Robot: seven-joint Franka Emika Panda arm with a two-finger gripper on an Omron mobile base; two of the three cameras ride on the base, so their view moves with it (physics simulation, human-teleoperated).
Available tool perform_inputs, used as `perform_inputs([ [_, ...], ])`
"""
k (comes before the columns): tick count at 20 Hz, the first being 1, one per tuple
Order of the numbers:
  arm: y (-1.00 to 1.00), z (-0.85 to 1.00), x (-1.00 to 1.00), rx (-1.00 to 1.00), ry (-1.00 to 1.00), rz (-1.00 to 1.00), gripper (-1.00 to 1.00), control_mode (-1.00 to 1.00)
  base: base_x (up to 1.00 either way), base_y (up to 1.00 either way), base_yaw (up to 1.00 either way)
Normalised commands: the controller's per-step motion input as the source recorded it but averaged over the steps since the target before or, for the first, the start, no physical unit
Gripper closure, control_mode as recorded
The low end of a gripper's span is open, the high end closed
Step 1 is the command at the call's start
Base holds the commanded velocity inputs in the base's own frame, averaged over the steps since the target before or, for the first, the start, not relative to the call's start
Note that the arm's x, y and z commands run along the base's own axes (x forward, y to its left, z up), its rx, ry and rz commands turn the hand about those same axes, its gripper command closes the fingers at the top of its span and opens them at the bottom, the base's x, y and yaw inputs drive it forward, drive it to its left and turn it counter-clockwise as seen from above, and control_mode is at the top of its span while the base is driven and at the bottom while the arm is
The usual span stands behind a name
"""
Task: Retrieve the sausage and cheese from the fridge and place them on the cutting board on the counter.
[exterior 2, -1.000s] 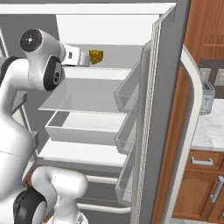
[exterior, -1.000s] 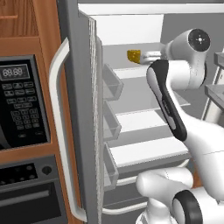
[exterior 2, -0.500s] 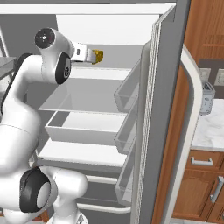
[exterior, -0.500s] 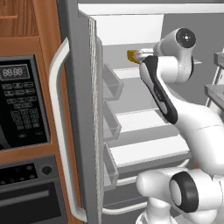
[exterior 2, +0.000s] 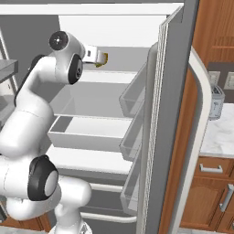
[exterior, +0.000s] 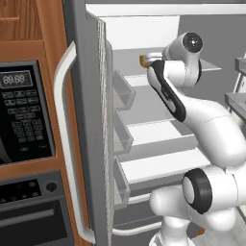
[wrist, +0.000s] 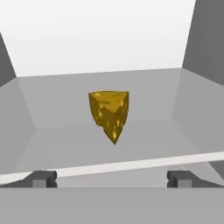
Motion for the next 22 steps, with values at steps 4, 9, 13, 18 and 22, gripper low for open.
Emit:
perform_inputs([
  [4,0.00,0.00,0.35,0.00,0.00,0.00,-1.00,-1.00,0.00,0.00,0.00],
  [9,0.00,0.00,0.36,0.00,0.00,0.00,-1.00,-1.00,0.00,0.00,0.00],
  [13,0.00,-0.11,0.39,0.00,0.00,0.00,-1.00,-1.00,0.00,0.00,0.00],
  [18,-0.01,-0.09,0.39,0.00,0.00,0.00,-1.00,-1.00,0.00,0.00,0.00],
  [22,0.00,-0.07,0.34,0.00,0.00,0.00,-1.00,-1.00,0.00,0.00,0.00],
])
